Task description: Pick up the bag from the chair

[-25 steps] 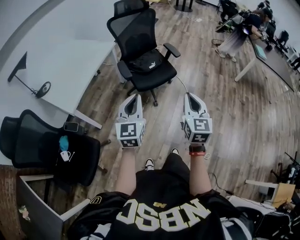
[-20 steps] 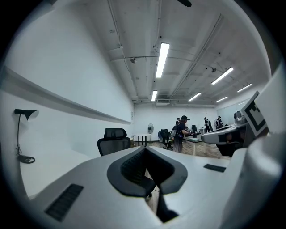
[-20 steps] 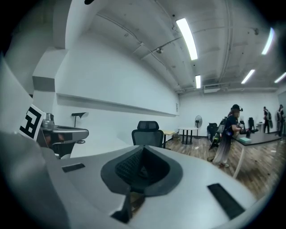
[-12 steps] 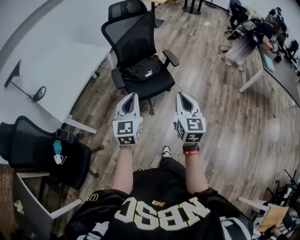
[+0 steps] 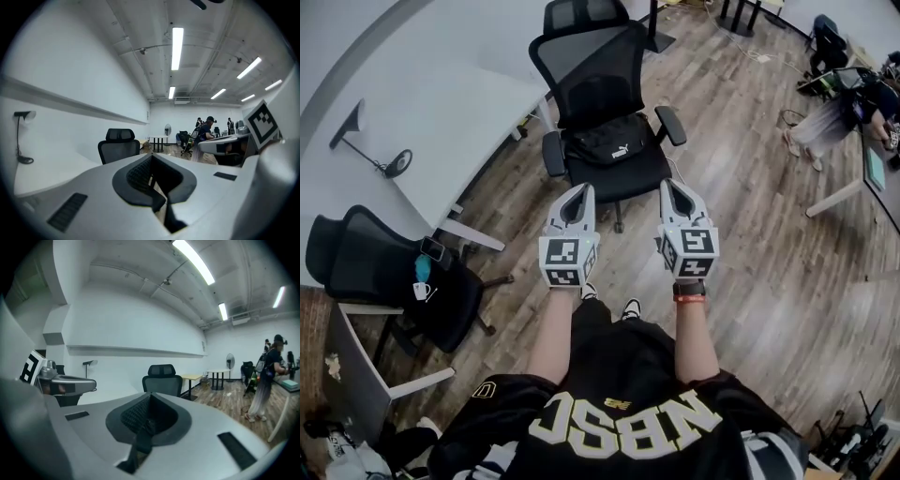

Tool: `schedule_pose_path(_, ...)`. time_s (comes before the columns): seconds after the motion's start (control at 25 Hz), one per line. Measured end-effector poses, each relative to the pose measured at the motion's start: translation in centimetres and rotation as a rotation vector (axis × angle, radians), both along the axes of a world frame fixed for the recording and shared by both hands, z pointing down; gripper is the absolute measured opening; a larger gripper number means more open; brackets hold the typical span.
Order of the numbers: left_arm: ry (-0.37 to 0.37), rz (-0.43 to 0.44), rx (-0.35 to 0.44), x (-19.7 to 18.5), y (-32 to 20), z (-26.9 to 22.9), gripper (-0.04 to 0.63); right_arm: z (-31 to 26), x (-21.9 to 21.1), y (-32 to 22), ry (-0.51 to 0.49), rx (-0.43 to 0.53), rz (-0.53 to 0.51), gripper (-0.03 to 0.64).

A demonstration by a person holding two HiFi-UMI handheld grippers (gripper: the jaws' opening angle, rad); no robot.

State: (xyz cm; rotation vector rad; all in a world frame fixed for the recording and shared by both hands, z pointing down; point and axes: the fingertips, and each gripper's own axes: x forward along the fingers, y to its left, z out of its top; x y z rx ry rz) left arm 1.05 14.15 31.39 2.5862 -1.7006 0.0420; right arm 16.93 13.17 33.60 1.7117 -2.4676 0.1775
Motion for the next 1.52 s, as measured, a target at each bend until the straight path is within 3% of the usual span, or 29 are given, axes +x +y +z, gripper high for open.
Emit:
schedule_pose_path(0.2, 0.038, 0.004, -0.061, -0.7, -4.2, 1.9, 0.006, 1.4, -1.0, -4.7, -0.035, -0.036, -0.038, 0.009)
schedule_pose_path(0.32, 0.036, 0.073, -0.077, 0.0, -8.0, 2.5, 0.006, 2.1, -1.3, -8.4, -0.054, -0.048, -0.026, 0.009)
schedule_pose_path(0.48, 0.085, 0.154, -0.025, 1.0, -13.9, 1.2, 0.006, 1.4, -1.4, -15.0, -0.091, -0.029, -0.021, 0.009)
schedule_pose_path(0.64, 0.137, 0.155, 0.027, -0.3, -20.0, -0.6, 0.006, 0.4, -2.9, -21.1, -0.122, -0.025, -0.049, 0.009)
schedule_pose_path(0.8, 0.156, 0.127, 0.029, -2.5, -24.6, -0.1, 0.006, 1.5, -5.4, -25.3, -0.075, -0.054, -0.08, 0.009)
schedule_pose_path(1.16, 0.146, 0.041, -0.113, -6.7, -31.0, 6.9, 0.006, 5.8, -9.3, -31.4, -0.006, -0.147, -0.133, 0.009)
schedule_pose_path(1.52, 0.128, -0.037, -0.273, -6.2, -37.1, 14.8, 0.008, 12.0, -9.5, -38.1, 0.036, -0.257, -0.168, 0.009)
